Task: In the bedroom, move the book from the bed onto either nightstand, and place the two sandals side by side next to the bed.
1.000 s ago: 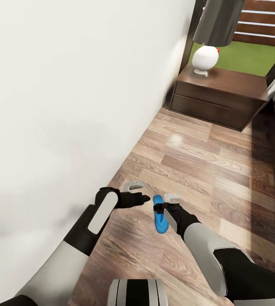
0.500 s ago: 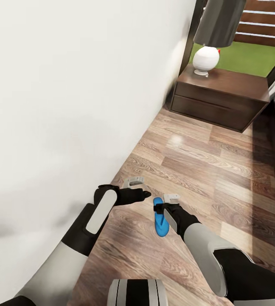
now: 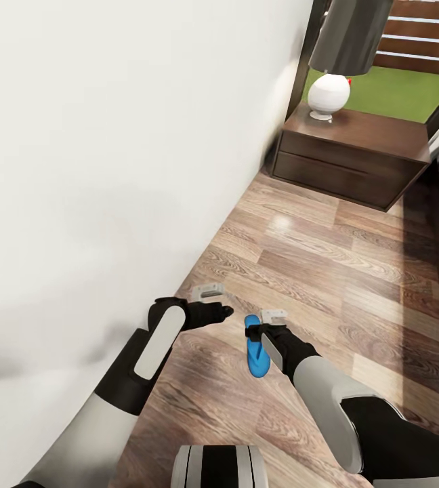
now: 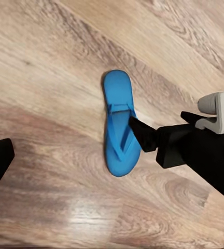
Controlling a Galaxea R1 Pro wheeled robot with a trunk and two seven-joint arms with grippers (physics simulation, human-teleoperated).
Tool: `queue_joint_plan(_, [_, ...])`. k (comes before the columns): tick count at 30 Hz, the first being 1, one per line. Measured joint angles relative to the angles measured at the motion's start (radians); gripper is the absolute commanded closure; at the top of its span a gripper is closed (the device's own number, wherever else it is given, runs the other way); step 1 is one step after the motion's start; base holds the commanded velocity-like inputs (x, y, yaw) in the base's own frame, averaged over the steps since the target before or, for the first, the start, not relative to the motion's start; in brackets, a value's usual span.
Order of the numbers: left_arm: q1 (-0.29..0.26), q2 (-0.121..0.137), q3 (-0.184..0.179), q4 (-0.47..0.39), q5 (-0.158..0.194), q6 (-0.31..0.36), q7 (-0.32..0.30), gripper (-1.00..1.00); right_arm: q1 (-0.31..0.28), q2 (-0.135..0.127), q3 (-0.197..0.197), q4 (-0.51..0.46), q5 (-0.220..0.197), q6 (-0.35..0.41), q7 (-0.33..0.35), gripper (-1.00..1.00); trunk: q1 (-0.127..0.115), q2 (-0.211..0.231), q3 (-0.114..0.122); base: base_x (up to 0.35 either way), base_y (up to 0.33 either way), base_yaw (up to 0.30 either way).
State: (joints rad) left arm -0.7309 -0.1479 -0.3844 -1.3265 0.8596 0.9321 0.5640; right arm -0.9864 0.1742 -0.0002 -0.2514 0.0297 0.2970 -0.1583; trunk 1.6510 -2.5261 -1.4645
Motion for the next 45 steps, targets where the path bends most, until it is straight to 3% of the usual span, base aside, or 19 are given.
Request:
queue_joint_plan(11, [0.0,-0.003,0.0,0.053,-0.001,-0.003,0.108,-1.0,0.0,0.0,0.0,0.0,0.0,0.0,0.0,-1.0,0.001,0.0,-0.008,0.0,0.0,0.0])
queue_joint_plan(45, [-0.003,-0.006,0.0,0.082,0.003,-0.003,0.128,-1.0,0.0,0.0,0.0,-0.001,0.001,0.0,0.0,-1.0,0.016,-0.008,-0.139,0.0,0.0,0.0])
